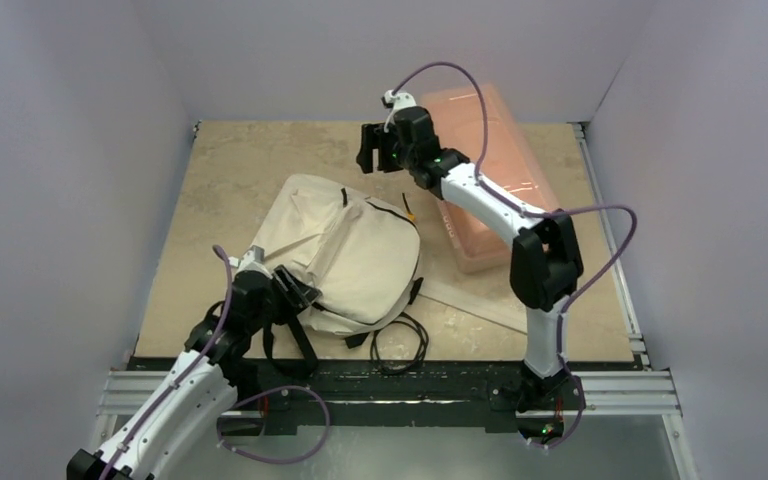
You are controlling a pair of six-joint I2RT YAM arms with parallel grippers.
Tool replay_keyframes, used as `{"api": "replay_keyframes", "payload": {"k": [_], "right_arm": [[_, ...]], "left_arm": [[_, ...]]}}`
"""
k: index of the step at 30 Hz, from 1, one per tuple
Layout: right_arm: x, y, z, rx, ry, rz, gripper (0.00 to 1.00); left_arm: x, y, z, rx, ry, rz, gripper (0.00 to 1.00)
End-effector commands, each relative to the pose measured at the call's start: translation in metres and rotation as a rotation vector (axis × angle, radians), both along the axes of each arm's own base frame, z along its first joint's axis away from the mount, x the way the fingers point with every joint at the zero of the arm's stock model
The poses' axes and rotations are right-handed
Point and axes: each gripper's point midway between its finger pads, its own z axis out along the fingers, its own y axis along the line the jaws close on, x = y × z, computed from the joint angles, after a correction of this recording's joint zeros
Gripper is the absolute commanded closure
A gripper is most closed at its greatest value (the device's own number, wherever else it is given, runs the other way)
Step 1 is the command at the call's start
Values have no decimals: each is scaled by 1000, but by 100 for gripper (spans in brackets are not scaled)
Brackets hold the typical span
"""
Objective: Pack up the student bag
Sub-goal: Zip the student bag at the center of the board, then reset both arms
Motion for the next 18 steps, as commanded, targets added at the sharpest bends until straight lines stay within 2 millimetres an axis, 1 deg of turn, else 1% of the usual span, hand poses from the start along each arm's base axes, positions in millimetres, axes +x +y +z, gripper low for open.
{"api": "replay_keyframes", "payload": {"k": [1,2,3,4,5,7,9,11,12,14,15,16,18], "right_arm": [[-62,-46,69,-244,-95,18,15],[-76,-53,73,-261,-88,25,13],[-91,-61,80,-267,-81,33,11],[-105,-70,86,-262,-74,39,10],[-119,-80,95,-250,-74,37,7],[-144,-99,116,-213,-101,26,6],[-169,-117,145,-149,-154,13,6],[-189,-143,177,-95,-228,-45,6],[-198,-156,191,-78,-260,-72,2],[-217,-179,221,-35,-334,-117,1],[-229,-196,239,-10,-379,-153,1],[-238,-212,252,2,-411,-196,1],[-253,-237,273,23,-468,-257,1]], "left_arm": [[-6,-4,43,56,-64,-124,35],[-7,-4,56,69,-96,-148,25],[-8,-4,72,77,-130,-166,17],[-10,-3,88,89,-172,-186,9],[-12,-3,109,97,-231,-209,5],[-17,-1,149,124,-347,-248,2],[-23,6,187,175,-447,-276,0],[-30,14,222,236,-536,-290,0],[-33,19,238,268,-575,-294,0],[-41,30,267,323,-643,-281,0],[-44,36,281,345,-680,-269,0],[-48,41,294,364,-716,-255,0],[-57,53,316,399,-780,-221,0]]}}
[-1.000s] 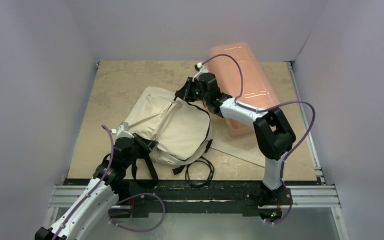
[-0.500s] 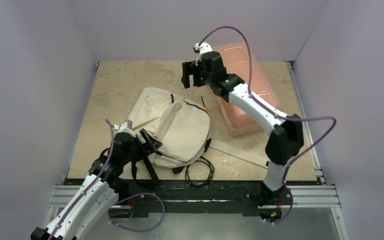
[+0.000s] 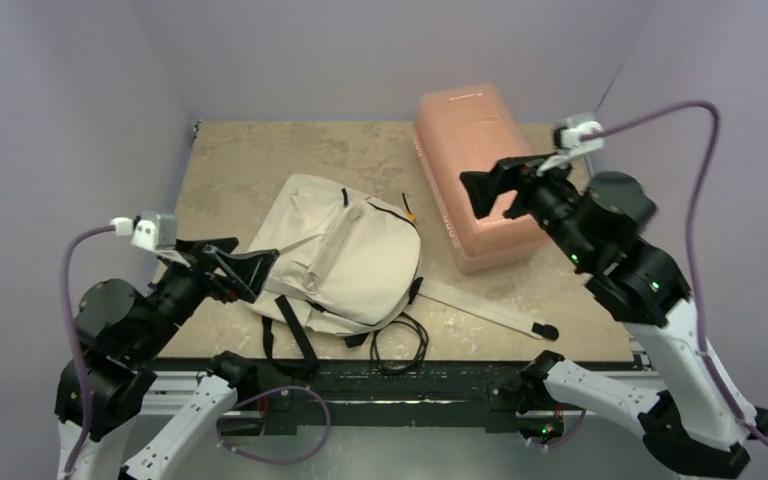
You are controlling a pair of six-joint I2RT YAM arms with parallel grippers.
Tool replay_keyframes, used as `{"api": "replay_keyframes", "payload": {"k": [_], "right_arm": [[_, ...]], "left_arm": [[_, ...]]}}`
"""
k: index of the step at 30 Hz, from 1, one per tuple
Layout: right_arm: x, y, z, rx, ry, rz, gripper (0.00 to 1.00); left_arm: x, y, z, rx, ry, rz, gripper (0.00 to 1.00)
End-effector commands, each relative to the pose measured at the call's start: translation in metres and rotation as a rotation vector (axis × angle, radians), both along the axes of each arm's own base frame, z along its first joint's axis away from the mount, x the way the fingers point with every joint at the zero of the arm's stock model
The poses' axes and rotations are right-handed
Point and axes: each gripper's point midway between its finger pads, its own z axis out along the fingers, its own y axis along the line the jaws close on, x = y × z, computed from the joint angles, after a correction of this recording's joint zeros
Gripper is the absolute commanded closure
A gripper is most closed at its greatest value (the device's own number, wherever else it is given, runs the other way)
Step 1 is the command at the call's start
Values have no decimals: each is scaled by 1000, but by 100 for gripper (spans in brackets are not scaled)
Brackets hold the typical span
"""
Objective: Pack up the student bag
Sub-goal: Reset both arms
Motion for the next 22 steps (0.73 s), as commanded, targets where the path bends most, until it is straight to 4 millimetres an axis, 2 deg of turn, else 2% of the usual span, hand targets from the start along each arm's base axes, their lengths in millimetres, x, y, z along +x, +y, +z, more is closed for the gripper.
{"api": "replay_keyframes", "payload": {"k": [1,5,10,16,18,22], "right_arm": [[-28,-61,39,45,-106,-171,1],[-51,-95,64,111,-184,-244,1],[-70,-121,81,168,-244,-297,1],[-80,-129,83,199,-270,-298,1],[-82,-122,79,199,-288,-257,1],[-83,-131,76,217,-264,-300,1]], "left_arm": [[-16,30,30,145,-131,70,0],[-28,54,60,139,-226,170,0],[-34,68,76,138,-279,228,0],[-33,70,79,147,-287,237,0],[-32,68,76,147,-278,235,0],[-32,67,75,140,-271,227,0]]}}
